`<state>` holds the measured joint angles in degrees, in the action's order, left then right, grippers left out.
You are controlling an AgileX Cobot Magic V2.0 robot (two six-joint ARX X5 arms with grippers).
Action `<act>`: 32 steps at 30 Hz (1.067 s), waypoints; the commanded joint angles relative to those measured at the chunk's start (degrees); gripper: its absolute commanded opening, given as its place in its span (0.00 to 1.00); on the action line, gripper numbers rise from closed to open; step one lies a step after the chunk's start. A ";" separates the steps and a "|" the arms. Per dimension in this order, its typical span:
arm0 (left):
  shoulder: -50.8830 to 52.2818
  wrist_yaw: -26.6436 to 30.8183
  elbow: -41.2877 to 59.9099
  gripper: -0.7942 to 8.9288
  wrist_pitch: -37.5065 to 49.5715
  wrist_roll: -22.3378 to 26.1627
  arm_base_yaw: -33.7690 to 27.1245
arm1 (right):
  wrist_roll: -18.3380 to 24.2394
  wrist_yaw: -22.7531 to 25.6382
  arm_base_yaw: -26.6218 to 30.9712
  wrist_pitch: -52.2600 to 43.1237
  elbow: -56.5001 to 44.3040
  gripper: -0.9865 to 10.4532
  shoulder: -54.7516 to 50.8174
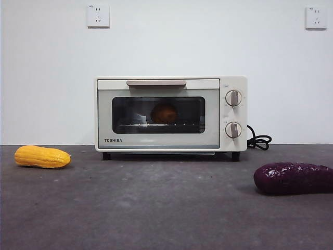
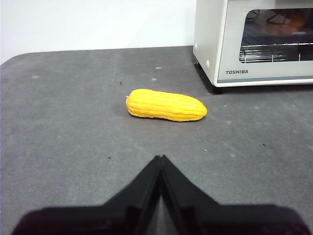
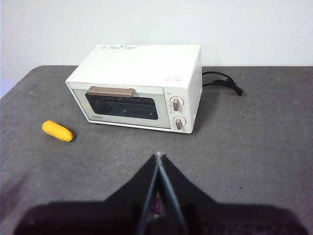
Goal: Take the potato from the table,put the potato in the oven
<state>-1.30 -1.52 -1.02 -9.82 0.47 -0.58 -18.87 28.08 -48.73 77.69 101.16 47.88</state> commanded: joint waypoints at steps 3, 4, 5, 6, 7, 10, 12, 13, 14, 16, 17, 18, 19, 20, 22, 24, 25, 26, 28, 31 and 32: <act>0.00 -0.20 0.57 0.08 0.31 0.79 -0.15 | 1.53 0.24 -0.07 1.25 -0.11 0.09 0.02; 0.00 -0.20 0.57 0.08 0.31 0.81 -0.15 | 4.90 1.25 -0.07 1.22 -0.11 0.09 0.02; 0.00 -0.20 0.57 0.08 0.31 0.79 -0.15 | 7.30 2.97 -0.07 1.18 -0.11 0.09 0.02; 0.00 -0.20 0.57 0.08 0.31 0.81 -0.15 | 7.30 4.52 -0.07 1.16 -0.11 0.09 0.02; 0.00 -0.20 0.57 0.08 0.31 0.81 -0.15 | 6.95 5.79 -0.09 1.16 -0.11 0.09 0.20; 0.00 -0.22 0.57 0.08 0.31 0.81 -0.15 | 6.36 10.67 2.93 -3.19 -1.31 0.09 0.59; -0.04 -0.22 0.57 0.08 0.31 0.79 -0.15 | 9.64 13.00 9.01 -9.94 -4.09 0.09 0.00; -0.11 -0.20 0.57 0.08 0.31 0.79 -0.15 | 10.67 11.67 12.17 -13.22 -5.81 0.09 -0.28; -0.11 -0.20 0.57 0.08 0.31 0.81 -0.15 | 11.47 8.15 16.04 -16.72 -8.24 0.09 -0.76; -0.22 -0.20 0.57 0.08 0.31 0.81 -0.15 | 12.50 -1.88 23.34 -22.93 -14.16 0.09 -2.25; -0.22 -0.20 0.57 0.08 0.31 0.81 -0.15 | 13.00 -7.65 27.12 -26.71 -18.23 0.09 -3.48; -0.24 -0.22 0.57 0.08 0.31 0.81 -0.15 | 13.88 -12.87 30.67 -30.88 -22.88 0.09 -4.96; -0.28 -0.20 0.57 0.08 0.31 0.81 -0.15 | 14.82 -16.50 33.55 -34.73 -27.19 0.09 -6.32; -0.33 -0.22 0.57 0.08 0.31 0.81 -0.15 | 15.54 -19.76 36.68 -39.63 -32.41 0.09 -8.00; -0.44 -0.20 0.57 0.08 0.31 0.79 -0.15 | 16.06 -24.59 41.86 -49.94 -42.58 0.09 -11.37; -0.55 -0.20 0.57 0.08 0.31 0.81 -0.15 | 15.67 -28.72 46.12 -61.07 -53.18 0.09 -15.82; -0.59 -0.20 0.57 0.08 0.31 0.81 -0.15 | 15.37 -29.64 47.43 -65.44 -57.46 0.09 -17.88; -0.59 -0.20 0.57 0.08 0.31 0.81 -0.15 | 15.41 -29.57 48.57 -69.99 -62.20 0.09 -20.33; -0.59 -0.22 0.57 0.08 0.31 0.81 -0.15 | 16.44 -27.87 50.31 -76.67 -70.25 0.09 -24.87; -0.59 -0.22 0.57 0.08 0.28 0.81 -0.15 | 17.84 -25.92 52.28 -83.08 -80.48 0.09 -30.84; -0.59 -0.20 0.57 0.08 0.31 0.79 -0.15 | 17.86 -25.97 52.98 -84.19 -83.25 0.09 -32.35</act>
<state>-1.87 -1.52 -1.02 -9.82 0.49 -0.58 -2.02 1.76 3.75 -5.15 21.76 16.53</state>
